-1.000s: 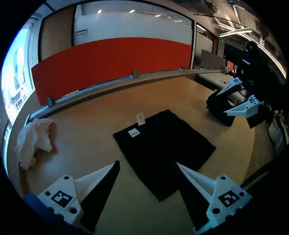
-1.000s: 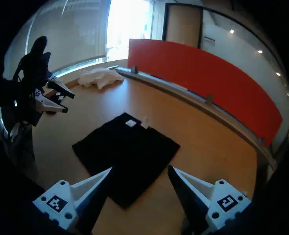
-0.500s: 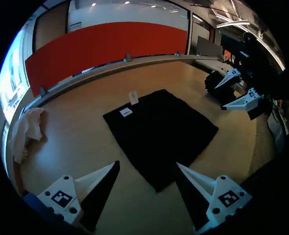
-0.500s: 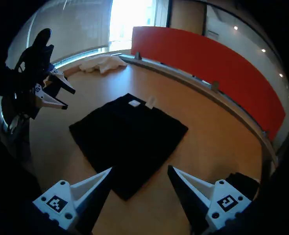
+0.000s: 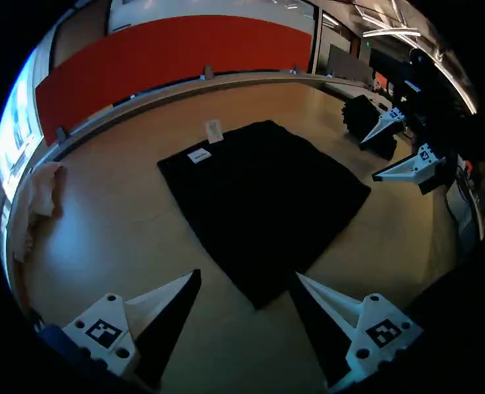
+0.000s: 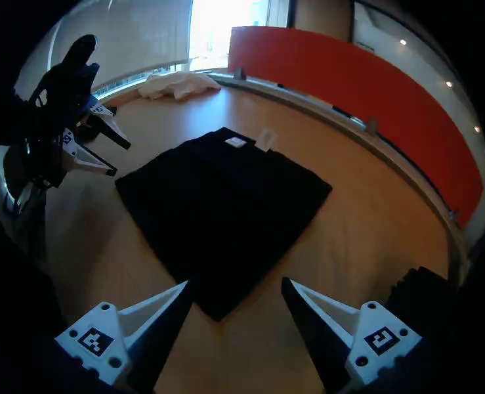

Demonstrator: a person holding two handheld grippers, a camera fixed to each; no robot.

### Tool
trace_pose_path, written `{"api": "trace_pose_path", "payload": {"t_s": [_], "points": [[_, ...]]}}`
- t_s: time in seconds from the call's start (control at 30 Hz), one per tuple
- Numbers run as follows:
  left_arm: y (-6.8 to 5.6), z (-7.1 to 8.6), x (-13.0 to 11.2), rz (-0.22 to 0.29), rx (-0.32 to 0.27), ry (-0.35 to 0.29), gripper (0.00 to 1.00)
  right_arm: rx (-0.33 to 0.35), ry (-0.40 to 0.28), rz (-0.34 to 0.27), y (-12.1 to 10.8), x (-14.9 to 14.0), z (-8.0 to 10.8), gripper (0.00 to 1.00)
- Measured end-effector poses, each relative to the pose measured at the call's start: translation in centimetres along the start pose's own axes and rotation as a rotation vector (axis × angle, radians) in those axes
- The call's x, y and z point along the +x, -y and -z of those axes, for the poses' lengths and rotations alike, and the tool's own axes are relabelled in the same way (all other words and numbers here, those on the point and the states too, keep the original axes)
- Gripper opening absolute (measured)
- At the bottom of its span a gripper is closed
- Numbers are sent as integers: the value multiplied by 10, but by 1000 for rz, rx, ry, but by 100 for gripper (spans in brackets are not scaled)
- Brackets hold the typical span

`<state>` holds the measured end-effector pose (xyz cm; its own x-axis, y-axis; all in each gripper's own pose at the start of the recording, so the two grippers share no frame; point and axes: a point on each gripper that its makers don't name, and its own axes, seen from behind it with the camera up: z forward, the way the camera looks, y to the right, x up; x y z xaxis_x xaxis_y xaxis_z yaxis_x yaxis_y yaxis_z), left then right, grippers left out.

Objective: Fold towel

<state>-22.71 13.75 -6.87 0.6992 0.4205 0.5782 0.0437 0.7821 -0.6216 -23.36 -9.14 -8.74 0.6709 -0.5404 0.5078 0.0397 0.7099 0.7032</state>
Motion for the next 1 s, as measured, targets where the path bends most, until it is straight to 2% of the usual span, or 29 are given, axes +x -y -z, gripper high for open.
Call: {"api": "trace_pose_path", "payload": {"t_s": [0.37, 0.5, 0.77, 0.83, 1.0], "points": [[-10, -10, -26, -3, -18, 55, 95, 7, 19, -22, 6, -18, -9, 100], [-13, -12, -32, -8, -19, 67, 96, 16, 25, -20, 9, -24, -11, 92], [-20, -14, -39, -27, -23, 82, 95, 22, 25, -3, 16, -29, -16, 88], [-20, -15, -40, -31, -18, 85, 93, 26, 25, 0, 17, -30, -16, 84], [-17, -17, -41, -40, 3, 91, 77, 30, 26, -11, 18, -32, -17, 68]]}}
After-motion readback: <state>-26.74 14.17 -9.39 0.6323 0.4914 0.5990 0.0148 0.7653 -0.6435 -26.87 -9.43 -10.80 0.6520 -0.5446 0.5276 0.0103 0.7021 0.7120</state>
